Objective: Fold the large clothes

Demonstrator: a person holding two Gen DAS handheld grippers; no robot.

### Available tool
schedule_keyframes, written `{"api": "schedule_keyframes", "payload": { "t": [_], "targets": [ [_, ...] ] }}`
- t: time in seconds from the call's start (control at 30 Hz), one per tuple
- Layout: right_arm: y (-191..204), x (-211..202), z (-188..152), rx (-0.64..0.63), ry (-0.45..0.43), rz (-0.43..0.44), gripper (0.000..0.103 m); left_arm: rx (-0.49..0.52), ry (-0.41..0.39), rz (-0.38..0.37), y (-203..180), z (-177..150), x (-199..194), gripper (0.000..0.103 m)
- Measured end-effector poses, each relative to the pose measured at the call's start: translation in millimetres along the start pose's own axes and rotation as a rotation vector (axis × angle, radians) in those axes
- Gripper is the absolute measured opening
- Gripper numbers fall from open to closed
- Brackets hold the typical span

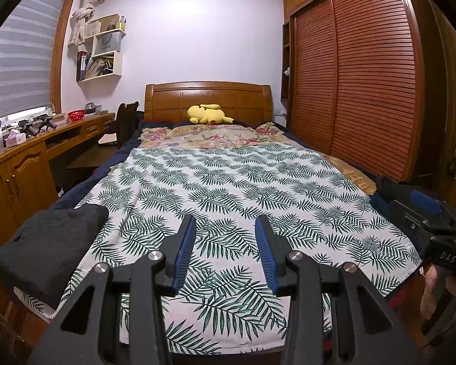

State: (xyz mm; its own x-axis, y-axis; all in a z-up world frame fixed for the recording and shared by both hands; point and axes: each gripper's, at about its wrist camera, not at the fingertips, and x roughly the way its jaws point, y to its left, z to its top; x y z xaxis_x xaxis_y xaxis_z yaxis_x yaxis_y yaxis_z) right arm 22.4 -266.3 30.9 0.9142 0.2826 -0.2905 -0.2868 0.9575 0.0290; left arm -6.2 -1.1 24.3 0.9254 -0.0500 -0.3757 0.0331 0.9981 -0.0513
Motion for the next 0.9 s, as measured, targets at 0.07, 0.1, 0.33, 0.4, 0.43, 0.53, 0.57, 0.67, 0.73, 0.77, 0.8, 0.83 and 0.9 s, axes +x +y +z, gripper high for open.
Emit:
{"api": "schedule_keyframes", "payload": {
  "t": [0.07,0.1,0.33,0.4,0.43,0.53,0.57,0.67,0.73,0.77,0.8,0.83,0.9],
  "targets": [
    [0.3,-0.1,0.0,0.001,0.001,0.001,0.103,-0.001,-0.001,0.001,0.5,0.1,-0.3,0.039],
    [0.0,0.0,0.0,0.001,0.001,0.001,0.103,-0.002,-0.002,0.002,1.3,-0.2,-1.5,0.039],
    [-0.4,-0.6,0.1,0.002,0.003,0.002,0.103,-0.002,-0.002,0.002,3.0,-1.3,-2.9,0.04],
    [0.9,-1.0,-0.8,0.002,0.004,0.002,0.103,-0.002,-0.002,0.003,2.9,-1.5,-3.7,0.04],
    [1.1,-1.1,-0.8,0.002,0.004,0.001,0.103,-0.003,-0.002,0.003,3.8,-1.8,-4.1,0.04],
    [0.5,-0.9,-0.8,0.002,0.005,0.002,0.103,-0.002,-0.002,0.003,2.8,-1.5,-3.7,0.04],
    [2.1,-1.6,-1.0,0.002,0.005,0.001,0.103,-0.002,-0.002,0.003,3.2,-1.7,-3.9,0.04],
    [2.0,-0.8,-1.6,0.005,0.008,0.001,0.103,-0.003,-0.001,0.003,3.1,-1.8,-3.9,0.04],
    [1.6,-0.7,-1.4,0.005,0.006,0.001,0.103,-0.003,-0.001,0.003,3.4,-1.9,-4.1,0.04],
    [3.4,-1.5,-1.5,0.005,0.006,0.001,0.103,-0.003,-0.002,0.004,3.1,-1.7,-3.9,0.04],
    [1.6,-0.7,-1.2,0.004,0.006,0.002,0.103,-0.003,-0.002,0.003,2.8,-1.5,-3.6,0.04],
    [1.6,-0.6,-1.1,0.004,0.006,0.001,0.103,-0.003,-0.001,0.003,3.5,-1.8,-4.0,0.04],
    [-0.8,1.1,-2.4,0.003,0.005,0.002,0.103,-0.003,-0.001,0.004,2.8,-1.5,-3.6,0.04]
  ]
}}
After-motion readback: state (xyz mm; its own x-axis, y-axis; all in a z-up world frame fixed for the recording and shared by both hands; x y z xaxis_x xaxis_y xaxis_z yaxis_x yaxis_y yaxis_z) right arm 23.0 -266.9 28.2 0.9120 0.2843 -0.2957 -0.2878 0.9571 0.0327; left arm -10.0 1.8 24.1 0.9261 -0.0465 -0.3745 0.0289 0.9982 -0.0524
